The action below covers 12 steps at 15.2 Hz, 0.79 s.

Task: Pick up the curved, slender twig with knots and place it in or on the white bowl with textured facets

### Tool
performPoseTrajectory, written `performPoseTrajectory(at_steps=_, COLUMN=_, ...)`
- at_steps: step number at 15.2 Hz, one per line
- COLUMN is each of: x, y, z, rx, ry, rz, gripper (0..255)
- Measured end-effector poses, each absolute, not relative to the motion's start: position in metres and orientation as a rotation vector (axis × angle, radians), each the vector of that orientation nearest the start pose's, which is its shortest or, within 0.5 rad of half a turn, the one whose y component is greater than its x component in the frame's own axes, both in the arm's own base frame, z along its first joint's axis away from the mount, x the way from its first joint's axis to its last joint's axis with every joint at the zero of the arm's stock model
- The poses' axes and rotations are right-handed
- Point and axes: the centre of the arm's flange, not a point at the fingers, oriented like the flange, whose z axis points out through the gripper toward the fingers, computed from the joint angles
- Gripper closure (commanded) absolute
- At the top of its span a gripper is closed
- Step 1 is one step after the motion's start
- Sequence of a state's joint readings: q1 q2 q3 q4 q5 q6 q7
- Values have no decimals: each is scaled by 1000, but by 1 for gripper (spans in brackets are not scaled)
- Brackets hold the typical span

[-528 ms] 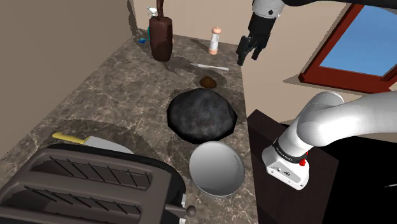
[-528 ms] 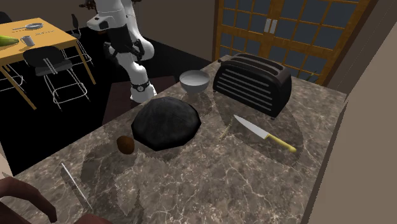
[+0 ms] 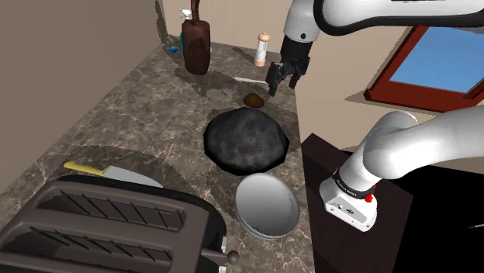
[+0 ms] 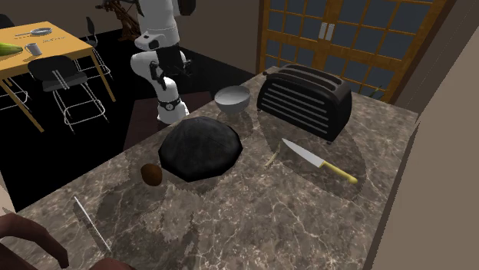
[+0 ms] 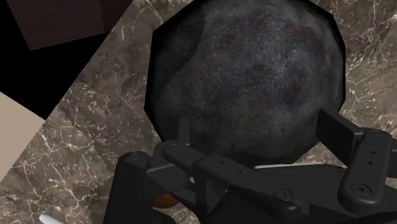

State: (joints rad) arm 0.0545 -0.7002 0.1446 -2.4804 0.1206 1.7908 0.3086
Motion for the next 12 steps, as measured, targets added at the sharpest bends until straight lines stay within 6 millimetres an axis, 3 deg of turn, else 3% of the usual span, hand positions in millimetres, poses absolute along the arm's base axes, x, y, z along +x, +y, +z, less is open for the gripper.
performPoseTrajectory(at_steps=12, x=377, y=218, z=453, rx=-3092, ry=433, rz=-18, gripper=0)
